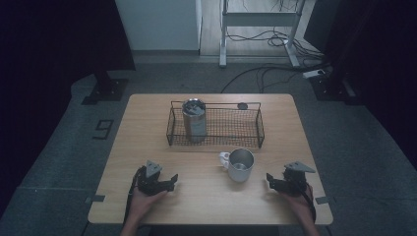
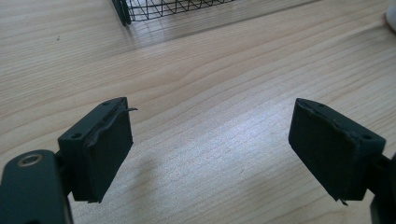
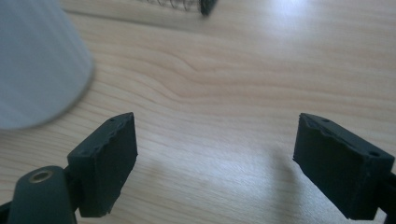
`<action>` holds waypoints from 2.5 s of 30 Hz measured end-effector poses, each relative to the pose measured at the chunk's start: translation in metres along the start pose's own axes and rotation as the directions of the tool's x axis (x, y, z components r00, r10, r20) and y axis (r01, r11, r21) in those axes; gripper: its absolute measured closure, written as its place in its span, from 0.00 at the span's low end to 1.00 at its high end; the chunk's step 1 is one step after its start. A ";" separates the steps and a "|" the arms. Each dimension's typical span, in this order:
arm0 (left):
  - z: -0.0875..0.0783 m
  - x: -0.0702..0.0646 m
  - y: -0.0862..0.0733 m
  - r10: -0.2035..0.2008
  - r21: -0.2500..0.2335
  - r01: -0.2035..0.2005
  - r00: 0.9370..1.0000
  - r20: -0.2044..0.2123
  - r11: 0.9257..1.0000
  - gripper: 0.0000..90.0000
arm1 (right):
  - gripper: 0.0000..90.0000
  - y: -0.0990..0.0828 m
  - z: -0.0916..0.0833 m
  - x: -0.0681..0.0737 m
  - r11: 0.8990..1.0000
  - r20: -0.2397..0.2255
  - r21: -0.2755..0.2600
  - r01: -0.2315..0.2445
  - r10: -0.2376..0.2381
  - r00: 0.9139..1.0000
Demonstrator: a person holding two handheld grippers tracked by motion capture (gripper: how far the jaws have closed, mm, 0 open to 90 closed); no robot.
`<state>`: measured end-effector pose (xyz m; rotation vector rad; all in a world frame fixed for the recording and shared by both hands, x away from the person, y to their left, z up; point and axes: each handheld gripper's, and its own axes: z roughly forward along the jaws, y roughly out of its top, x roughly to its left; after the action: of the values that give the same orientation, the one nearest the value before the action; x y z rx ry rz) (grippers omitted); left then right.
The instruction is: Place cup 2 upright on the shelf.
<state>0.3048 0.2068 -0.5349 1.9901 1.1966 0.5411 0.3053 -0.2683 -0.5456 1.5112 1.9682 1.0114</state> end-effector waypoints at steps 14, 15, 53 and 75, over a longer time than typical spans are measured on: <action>0.006 0.000 0.006 0.019 0.001 -0.019 1.000 -0.002 1.000 0.16 | 0.15 0.018 -0.028 0.038 0.993 -0.115 -0.096 0.065 -0.076 0.990; 0.006 0.000 0.006 0.021 0.005 -0.021 1.000 -0.001 1.000 0.16 | 0.15 0.019 -0.029 0.040 0.993 -0.123 -0.101 0.065 -0.077 0.989; 0.015 -0.003 0.012 0.030 0.011 -0.031 0.999 0.021 0.999 0.16 | 0.05 0.055 -0.028 0.098 0.984 -0.240 -0.141 0.111 -0.143 0.960; 0.017 -0.005 0.012 0.031 0.013 -0.032 0.999 0.034 0.999 0.16 | 0.00 0.067 0.015 0.113 0.984 -0.131 -0.089 0.157 -0.168 0.977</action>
<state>0.3202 0.1924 -0.5367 2.0247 1.1526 0.5144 0.3247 -0.1481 -0.4947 1.2453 2.0823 1.1350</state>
